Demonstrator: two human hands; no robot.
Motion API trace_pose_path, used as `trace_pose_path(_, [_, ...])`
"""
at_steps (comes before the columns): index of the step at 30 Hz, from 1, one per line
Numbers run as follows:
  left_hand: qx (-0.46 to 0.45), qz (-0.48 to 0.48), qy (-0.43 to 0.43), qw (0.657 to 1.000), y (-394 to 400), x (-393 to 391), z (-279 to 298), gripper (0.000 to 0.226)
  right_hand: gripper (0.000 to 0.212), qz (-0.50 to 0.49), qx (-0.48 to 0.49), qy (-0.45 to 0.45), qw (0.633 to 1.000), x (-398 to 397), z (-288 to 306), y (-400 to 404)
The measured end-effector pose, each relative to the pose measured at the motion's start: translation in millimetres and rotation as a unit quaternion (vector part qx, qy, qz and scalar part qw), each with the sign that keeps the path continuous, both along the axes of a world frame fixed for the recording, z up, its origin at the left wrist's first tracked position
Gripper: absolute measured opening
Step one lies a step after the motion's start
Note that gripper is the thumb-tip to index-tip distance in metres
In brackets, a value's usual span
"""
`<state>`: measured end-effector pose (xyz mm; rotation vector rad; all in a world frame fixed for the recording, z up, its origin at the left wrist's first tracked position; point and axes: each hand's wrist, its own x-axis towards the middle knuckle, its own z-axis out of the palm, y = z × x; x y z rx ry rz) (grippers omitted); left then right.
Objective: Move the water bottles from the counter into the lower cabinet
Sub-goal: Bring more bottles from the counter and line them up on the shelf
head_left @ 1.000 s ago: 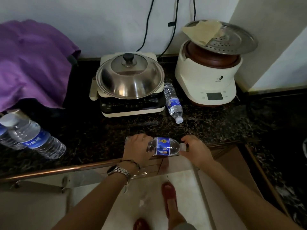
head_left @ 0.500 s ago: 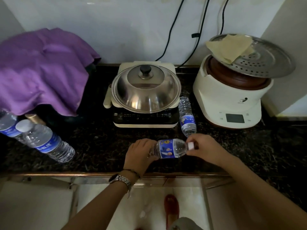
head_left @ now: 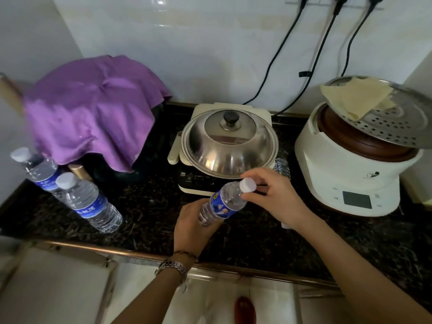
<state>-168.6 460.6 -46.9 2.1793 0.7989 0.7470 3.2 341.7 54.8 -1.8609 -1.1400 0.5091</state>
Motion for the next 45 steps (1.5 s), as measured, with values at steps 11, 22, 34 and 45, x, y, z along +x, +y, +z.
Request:
trace_pose_path(11, [-0.137, 0.041, -0.048, 0.989, 12.8, -21.1, 2.0, 0.063, 0.033, 0.056, 0.071, -0.008, 0.996, -50.5, 6.2, 56.7])
trace_pose_path(22, [-0.181, 0.049, -0.058, 0.981, 19.0, -25.2, -0.1, 0.065, 0.038, 0.023, 0.076, -0.014, 0.997, -67.7, -3.7, 70.3])
trace_pose_path(34, [-0.126, 0.062, 0.008, 0.99, -22.3, -58.7, -29.6, 0.041, 0.038, -0.072, -0.001, -0.009, 0.997, -47.4, -17.0, -21.1])
trace_pose_path(45, [-0.099, -0.067, 0.034, 0.992, -94.1, 30.5, -19.9, 0.028, 0.029, -0.158, -0.073, -0.048, 0.984, 26.4, -43.4, -128.9])
